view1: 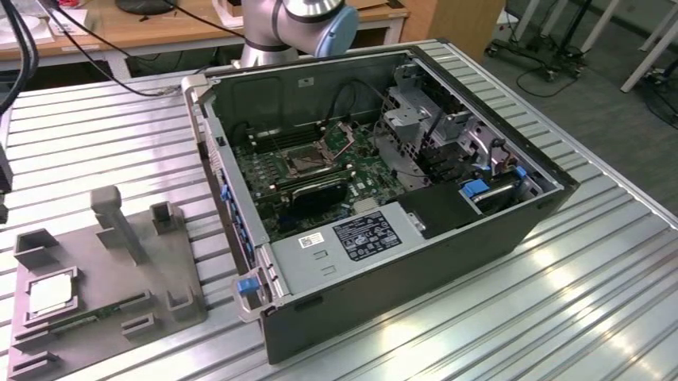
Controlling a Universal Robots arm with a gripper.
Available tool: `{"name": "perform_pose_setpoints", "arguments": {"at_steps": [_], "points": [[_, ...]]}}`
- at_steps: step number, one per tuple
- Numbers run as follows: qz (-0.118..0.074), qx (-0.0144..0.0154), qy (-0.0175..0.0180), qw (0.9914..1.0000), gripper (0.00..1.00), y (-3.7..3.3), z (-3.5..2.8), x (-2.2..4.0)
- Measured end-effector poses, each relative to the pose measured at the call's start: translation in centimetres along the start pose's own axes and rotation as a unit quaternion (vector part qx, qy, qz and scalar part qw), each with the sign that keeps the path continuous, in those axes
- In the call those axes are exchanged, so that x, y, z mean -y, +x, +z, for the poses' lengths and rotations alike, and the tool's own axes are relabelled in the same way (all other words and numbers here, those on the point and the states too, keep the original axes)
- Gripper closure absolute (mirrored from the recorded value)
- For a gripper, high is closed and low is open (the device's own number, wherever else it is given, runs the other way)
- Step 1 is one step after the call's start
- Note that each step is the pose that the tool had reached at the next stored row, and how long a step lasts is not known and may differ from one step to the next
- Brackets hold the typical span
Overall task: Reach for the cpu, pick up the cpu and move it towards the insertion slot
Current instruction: 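Reach for the cpu, then pick up the cpu and move it towards the insertion slot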
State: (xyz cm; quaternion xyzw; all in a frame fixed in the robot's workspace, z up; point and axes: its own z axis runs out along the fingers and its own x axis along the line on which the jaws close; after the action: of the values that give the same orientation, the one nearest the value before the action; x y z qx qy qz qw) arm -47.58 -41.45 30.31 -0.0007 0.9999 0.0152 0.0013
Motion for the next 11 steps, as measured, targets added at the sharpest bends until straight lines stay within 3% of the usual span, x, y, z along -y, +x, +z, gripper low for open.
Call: {"name": "perform_pose_setpoints", "arguments": {"at_steps": [7, 11], "points": [[0.002, 0.0022, 0.0012, 1.0, 0.35, 0.0, 1.03, 0.85], [0.002, 0.0023, 0.0013, 0.99999, 0.35, -0.12, 1.75, 0.97]]}}
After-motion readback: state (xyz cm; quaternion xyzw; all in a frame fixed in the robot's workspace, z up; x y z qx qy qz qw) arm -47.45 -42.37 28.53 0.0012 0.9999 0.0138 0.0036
